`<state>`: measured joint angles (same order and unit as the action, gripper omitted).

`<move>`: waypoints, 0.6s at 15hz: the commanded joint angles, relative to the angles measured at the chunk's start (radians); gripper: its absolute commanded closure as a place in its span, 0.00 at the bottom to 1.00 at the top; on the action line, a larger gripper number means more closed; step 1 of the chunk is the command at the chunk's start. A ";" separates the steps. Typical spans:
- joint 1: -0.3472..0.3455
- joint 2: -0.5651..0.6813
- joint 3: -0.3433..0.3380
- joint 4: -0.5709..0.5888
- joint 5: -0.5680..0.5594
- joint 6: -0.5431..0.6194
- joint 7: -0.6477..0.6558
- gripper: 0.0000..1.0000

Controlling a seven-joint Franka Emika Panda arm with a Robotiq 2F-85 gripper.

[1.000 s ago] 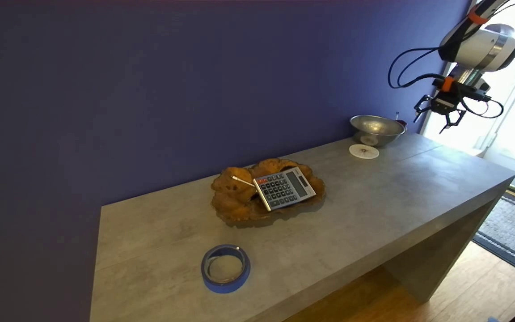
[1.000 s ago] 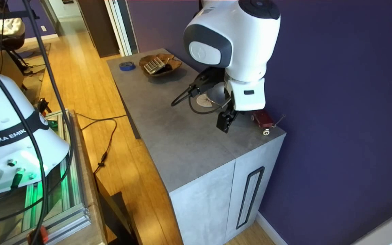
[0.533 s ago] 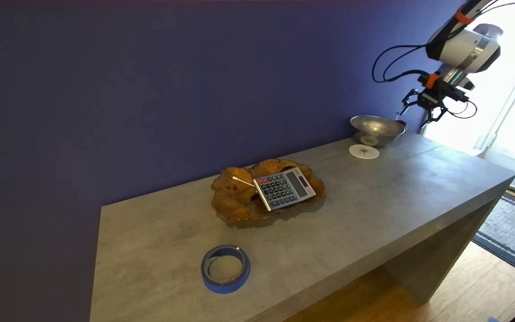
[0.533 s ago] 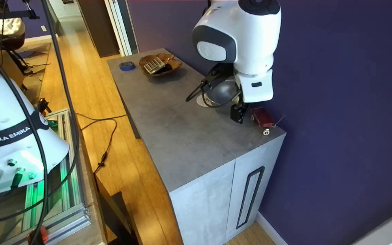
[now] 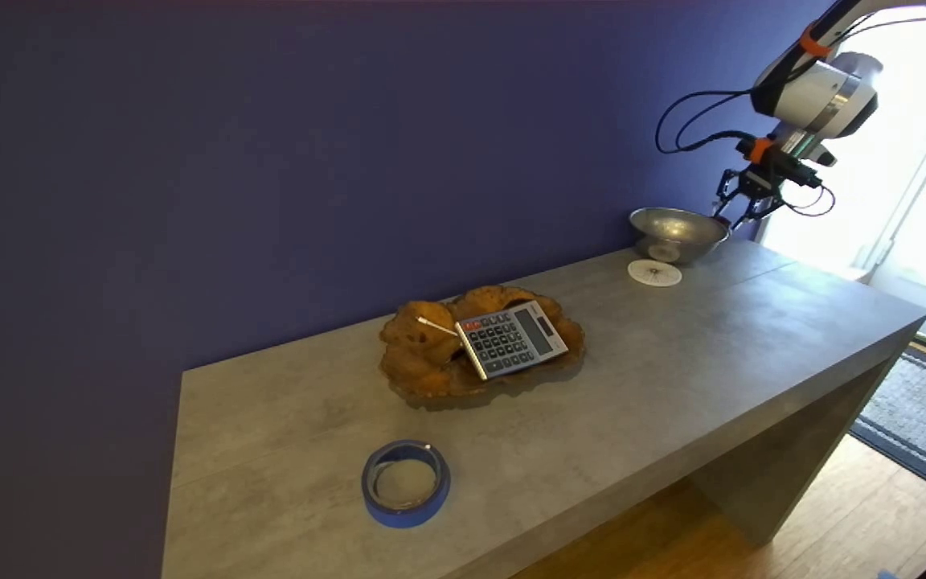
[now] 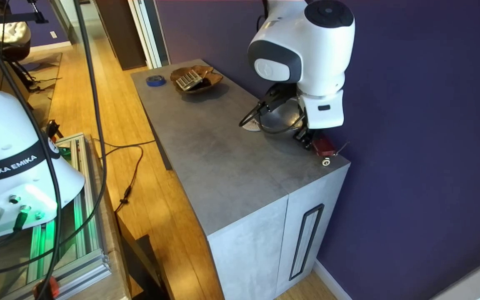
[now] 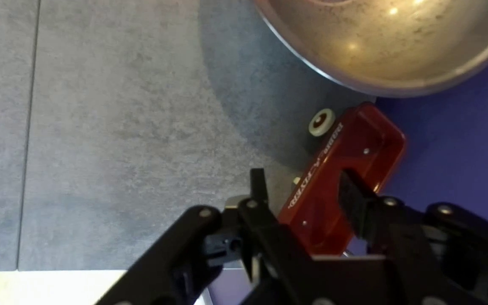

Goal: Put the red wagon in the silver bowl

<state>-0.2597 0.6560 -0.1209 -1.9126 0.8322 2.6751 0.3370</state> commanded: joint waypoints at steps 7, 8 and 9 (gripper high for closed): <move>0.017 0.109 -0.028 0.114 -0.009 0.002 0.108 0.73; 0.018 0.113 -0.031 0.118 -0.010 0.003 0.115 0.72; 0.017 0.114 -0.032 0.118 -0.009 0.003 0.117 0.76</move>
<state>-0.2568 0.7457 -0.1344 -1.8247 0.8313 2.6752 0.4108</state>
